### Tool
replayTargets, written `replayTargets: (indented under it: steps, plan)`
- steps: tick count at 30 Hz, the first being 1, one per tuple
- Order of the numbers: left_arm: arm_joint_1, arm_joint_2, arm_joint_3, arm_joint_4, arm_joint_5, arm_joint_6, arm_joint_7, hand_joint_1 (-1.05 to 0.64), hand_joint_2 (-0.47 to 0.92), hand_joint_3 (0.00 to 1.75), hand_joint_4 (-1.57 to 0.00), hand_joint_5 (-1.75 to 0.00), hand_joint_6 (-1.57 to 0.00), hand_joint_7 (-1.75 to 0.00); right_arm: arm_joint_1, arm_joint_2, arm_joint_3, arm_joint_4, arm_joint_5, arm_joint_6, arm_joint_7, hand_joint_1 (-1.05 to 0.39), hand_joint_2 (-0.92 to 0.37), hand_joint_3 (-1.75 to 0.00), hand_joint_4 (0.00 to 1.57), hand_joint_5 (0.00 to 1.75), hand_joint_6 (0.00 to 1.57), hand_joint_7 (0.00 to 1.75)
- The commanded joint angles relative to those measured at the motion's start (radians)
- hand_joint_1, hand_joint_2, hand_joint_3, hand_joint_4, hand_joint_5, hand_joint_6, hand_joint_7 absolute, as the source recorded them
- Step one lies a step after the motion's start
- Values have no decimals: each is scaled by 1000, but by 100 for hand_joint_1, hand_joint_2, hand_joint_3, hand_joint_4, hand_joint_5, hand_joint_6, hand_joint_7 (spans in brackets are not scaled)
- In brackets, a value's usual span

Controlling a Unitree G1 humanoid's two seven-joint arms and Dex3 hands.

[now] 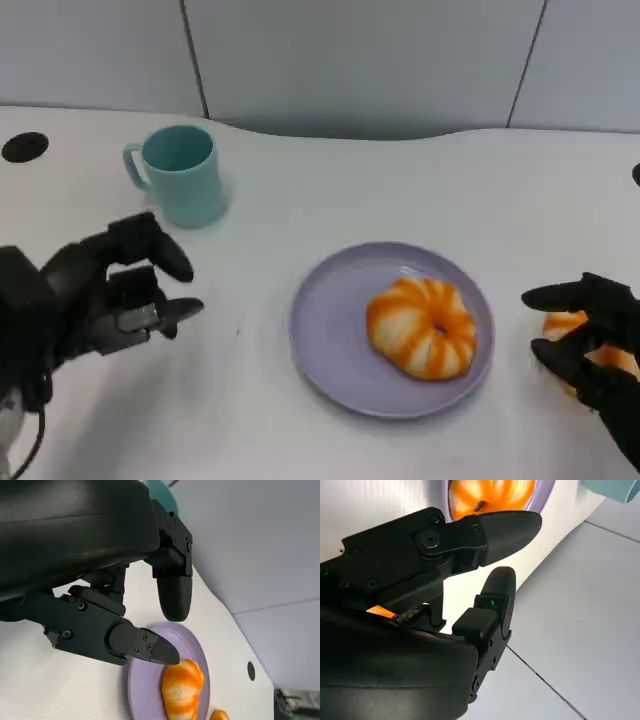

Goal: Grasp the bread from the table and place it into the plate.

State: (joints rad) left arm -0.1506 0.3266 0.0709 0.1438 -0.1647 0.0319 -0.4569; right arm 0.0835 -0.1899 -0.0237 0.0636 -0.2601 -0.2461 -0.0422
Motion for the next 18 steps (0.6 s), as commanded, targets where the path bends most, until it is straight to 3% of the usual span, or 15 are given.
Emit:
replayTargets:
  steps: [1,11,18]
  plan:
    - [38,-36,32,10,-24,63,53,-24,88,2,-72,-175,-56,-175,-2,-10,-20,20,29,5,0,-28,-92,-24,70,114,74,62]
    - [71,-65,26,101,41,18,113,-24,80,0,-83,-175,-71,-175,-43,-24,-14,96,10,-37,-22,-27,-92,-21,72,118,74,68]
    - [69,-72,26,119,51,-6,122,-25,78,0,-84,-175,-73,-175,-46,-28,-11,104,9,-38,-28,-29,-92,-22,71,118,74,70]
